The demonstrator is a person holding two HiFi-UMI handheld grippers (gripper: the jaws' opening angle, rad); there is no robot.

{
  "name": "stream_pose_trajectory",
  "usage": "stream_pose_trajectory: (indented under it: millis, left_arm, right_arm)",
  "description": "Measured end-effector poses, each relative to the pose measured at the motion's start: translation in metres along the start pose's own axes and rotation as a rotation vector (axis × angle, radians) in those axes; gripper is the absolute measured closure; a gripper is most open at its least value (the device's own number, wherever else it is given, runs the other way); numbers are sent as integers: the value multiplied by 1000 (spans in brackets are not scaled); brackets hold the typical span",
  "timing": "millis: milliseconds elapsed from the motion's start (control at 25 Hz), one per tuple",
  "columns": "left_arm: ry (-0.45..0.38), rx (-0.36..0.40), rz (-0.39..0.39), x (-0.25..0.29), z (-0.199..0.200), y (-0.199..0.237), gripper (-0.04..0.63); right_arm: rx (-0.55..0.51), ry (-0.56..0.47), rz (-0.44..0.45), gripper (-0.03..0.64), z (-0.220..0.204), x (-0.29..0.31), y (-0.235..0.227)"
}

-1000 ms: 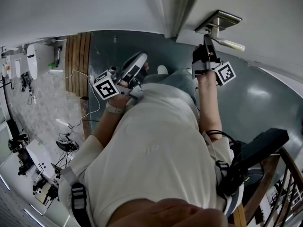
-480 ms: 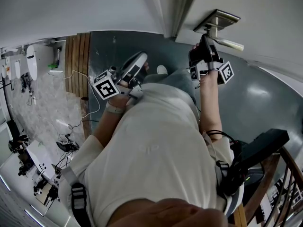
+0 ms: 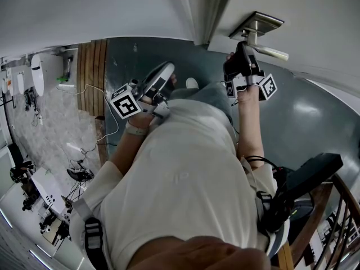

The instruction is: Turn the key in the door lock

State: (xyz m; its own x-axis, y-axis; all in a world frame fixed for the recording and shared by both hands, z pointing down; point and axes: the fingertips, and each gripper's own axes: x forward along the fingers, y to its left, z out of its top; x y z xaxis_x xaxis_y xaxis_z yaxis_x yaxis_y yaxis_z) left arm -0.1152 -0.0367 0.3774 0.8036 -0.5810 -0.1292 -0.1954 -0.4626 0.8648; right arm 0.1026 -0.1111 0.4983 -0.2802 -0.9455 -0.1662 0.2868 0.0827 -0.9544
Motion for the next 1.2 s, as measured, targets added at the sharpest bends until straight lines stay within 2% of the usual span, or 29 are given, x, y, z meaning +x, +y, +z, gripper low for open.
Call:
stream_pose_trajectory:
  millis: [280, 360, 400, 440, 520, 600, 720, 760, 800, 840, 920, 1000, 1080, 1200]
  left_arm:
    - [-5, -12, -9, 2, 0, 2, 586]
    - [-8, -17, -10, 3, 0, 3, 586]
    - [-9, -19, -12, 3, 1, 4, 586]
    - [-10, -19, -13, 3, 1, 4, 586]
    - [-9, -18, -17, 4, 2, 4, 586]
    - [-4, -18, -19, 5, 1, 3, 586]
    - [5, -18, -19, 5, -1, 4, 586]
    - [7, -17, -18, 5, -1, 4, 587]
    - [7, -17, -17, 5, -1, 4, 587]
    - [8, -16, -16, 4, -1, 4, 586]
    - [7, -14, -13, 3, -1, 3, 586]
    - [5, -12, -11, 2, -1, 3, 588]
    - [2, -11, -7, 1, -1, 2, 586]
    - [0, -9, -3, 0, 1, 2, 586]
  right_arm:
    - [41, 35, -29, 540, -9, -27, 4]
    - [-18, 89, -30, 538, -18, -38, 12]
    - [-99, 123, -41, 538, -23, -42, 16]
    - [-219, 156, -67, 538, -26, -46, 20]
    - [-582, 221, -156, 538, -28, -53, 24]
    - [-1066, 297, -243, 538, -29, -58, 28]
    - [-1874, 391, -372, 538, -32, -57, 35]
    - [-2110, 417, -412, 538, -34, -55, 37]
    - [-2306, 439, -447, 538, -35, -53, 38]
    - [-2460, 454, -472, 538, -35, -52, 36]
    - [-2666, 478, -500, 538, -34, -50, 28]
    - [-2789, 503, -518, 538, -31, -46, 20]
    - [-2855, 528, -529, 538, -28, -41, 12]
    - [-2885, 567, -542, 538, -23, -33, 1]
